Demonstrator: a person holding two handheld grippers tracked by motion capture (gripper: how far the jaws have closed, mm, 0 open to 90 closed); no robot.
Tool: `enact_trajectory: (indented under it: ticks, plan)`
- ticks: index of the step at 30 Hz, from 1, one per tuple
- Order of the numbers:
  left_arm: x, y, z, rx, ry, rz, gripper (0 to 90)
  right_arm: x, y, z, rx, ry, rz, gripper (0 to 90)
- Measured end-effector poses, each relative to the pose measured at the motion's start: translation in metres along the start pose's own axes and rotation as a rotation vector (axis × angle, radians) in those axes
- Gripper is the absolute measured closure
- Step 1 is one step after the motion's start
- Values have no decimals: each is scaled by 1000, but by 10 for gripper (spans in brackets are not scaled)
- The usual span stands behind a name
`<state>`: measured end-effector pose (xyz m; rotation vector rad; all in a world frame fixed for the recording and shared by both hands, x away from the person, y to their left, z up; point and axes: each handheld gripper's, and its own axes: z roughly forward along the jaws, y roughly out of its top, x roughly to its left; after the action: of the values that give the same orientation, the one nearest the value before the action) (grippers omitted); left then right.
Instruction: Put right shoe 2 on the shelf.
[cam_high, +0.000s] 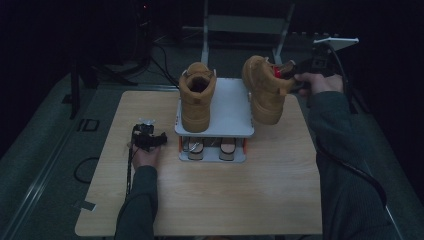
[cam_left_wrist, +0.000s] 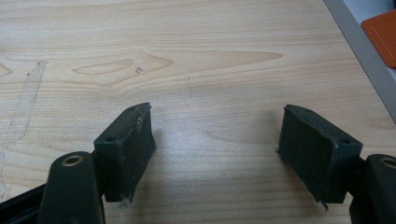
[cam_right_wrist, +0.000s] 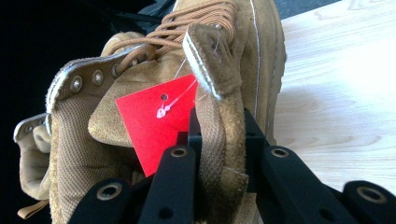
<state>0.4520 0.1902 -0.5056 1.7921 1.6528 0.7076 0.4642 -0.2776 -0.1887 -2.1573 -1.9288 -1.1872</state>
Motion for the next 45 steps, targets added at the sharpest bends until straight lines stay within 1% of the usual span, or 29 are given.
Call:
enact_trajectory:
  ticks: [1, 2, 3, 4, 5, 6, 7, 8, 9, 11, 12, 14, 15, 16, 20, 22, 23, 24, 25, 27, 28, 31, 34, 39, 45]
  plan:
    - [0, 0, 0, 0, 0, 0, 266, 6, -2, 5, 6, 14, -4, 809]
    - [0, 0, 0, 0, 0, 0, 266, 6, -2, 5, 6, 14, -4, 809]
    - [0, 0, 0, 0, 0, 0, 266, 10, -3, 8, 8, 15, -8, 809]
    - [0, 0, 0, -1, 0, -1, 266, 16, -5, 13, 12, 18, -16, 809]
    - [0, 0, 0, -1, 0, -1, 266, 16, -5, 13, 12, 18, -16, 809]
    - [0, 0, 0, 0, 0, 0, 266, 19, -6, 16, 12, 18, -21, 809]
    - [0, 0, 0, -1, 0, -1, 266, 26, -9, 21, 10, 18, -27, 809]
    - [0, 0, 0, -1, 0, -1, 266, 26, -9, 21, 10, 18, -27, 809]
    - [0, 0, 0, -1, 0, -1, 266, 31, -11, 26, 10, 18, -27, 808]
    - [0, 0, 0, -1, -1, -1, 266, 37, -13, 32, 11, 19, -28, 808]
    - [0, 0, 0, -2, -3, 1, 266, 37, -13, 32, 11, 19, -28, 808]
    - [0, 0, 0, -2, -3, 1, 266, 43, -15, 37, 9, 19, -27, 808]
    - [0, 0, 0, -2, -4, 1, 266, 48, -17, 42, 7, 17, -28, 809]
    - [0, 0, 0, -2, -4, 1, 266, 48, -17, 42, 7, 17, -28, 809]
    - [0, 0, 0, -1, -4, 2, 266, 58, -20, 51, 0, -1, -21, 807]
    - [0, 0, 0, -2, -5, 1, 266, 59, -21, 53, -2, -4, -19, 807]
    - [0, 0, 0, -2, -5, 2, 266, 61, -22, 54, -1, -10, -22, 807]
    - [0, 0, 0, -2, -5, 2, 266, 65, -24, 58, -2, -29, -37, 807]
    - [0, 0, 0, -2, -5, 2, 266, 65, -24, 58, -2, -29, -37, 807]
    - [0, 0, 0, -2, -5, 2, 266, 69, -26, 61, -4, -46, -60, 805]
    - [0, 0, 0, -2, -5, 2, 266, 70, -26, 63, -2, -53, -55, 805]
    - [0, 0, 0, -2, -5, 2, 266, 70, -27, 65, 0, -49, -50, 804]
    - [0, 0, 0, -2, -5, 3, 266, 73, -29, 68, 3, -50, -53, 801]
    - [0, 0, 0, -2, -5, 3, 266, 74, -30, 68, 7, -52, -58, 796]
    - [0, 0, 0, -1, -5, 3, 266, 74, -32, 70, 20, -37, -52, 780]
